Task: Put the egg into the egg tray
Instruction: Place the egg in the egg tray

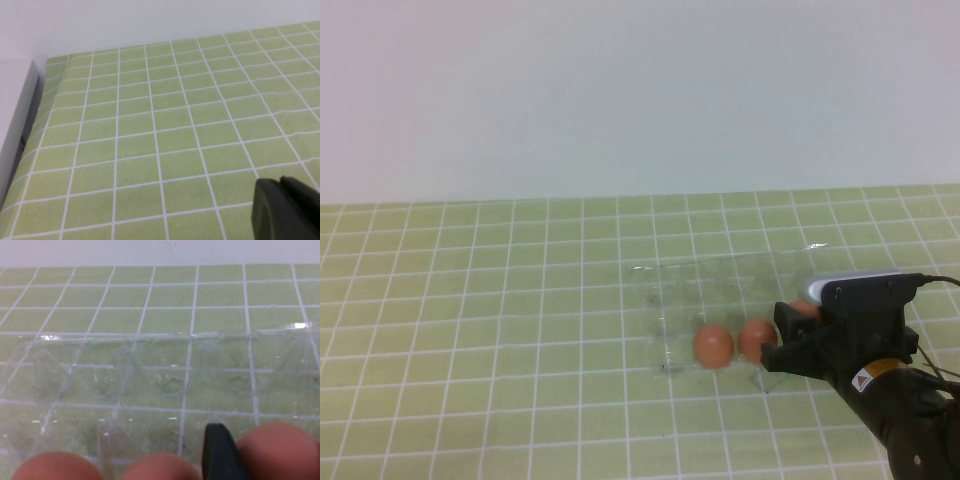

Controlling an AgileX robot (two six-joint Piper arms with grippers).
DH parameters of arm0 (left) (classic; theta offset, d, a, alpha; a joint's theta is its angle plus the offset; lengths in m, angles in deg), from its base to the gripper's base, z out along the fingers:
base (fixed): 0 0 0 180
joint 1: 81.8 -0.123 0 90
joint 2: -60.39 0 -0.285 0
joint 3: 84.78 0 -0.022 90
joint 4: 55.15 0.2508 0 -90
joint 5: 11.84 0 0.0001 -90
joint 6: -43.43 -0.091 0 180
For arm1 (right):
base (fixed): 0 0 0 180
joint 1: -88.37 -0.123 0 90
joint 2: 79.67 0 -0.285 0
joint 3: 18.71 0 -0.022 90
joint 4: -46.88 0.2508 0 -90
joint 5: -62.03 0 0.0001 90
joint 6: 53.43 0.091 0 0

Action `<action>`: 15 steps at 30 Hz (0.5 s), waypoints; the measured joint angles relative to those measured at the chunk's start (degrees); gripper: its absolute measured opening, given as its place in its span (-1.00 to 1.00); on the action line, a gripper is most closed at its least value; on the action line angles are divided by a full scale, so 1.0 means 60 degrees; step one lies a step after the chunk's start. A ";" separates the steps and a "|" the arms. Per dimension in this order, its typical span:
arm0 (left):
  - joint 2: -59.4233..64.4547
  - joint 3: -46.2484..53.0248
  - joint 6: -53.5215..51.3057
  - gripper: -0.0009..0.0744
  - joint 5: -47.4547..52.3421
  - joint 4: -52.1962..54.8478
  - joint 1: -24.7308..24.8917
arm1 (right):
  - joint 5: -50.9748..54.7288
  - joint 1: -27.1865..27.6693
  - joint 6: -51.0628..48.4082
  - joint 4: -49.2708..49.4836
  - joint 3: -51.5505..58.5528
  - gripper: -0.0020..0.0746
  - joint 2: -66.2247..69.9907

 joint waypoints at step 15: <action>0.0000 0.0000 0.0000 -0.98 0.0000 0.0000 0.0000 | -0.0036 0.0000 0.0430 0.0199 -0.0019 -0.02 0.0180</action>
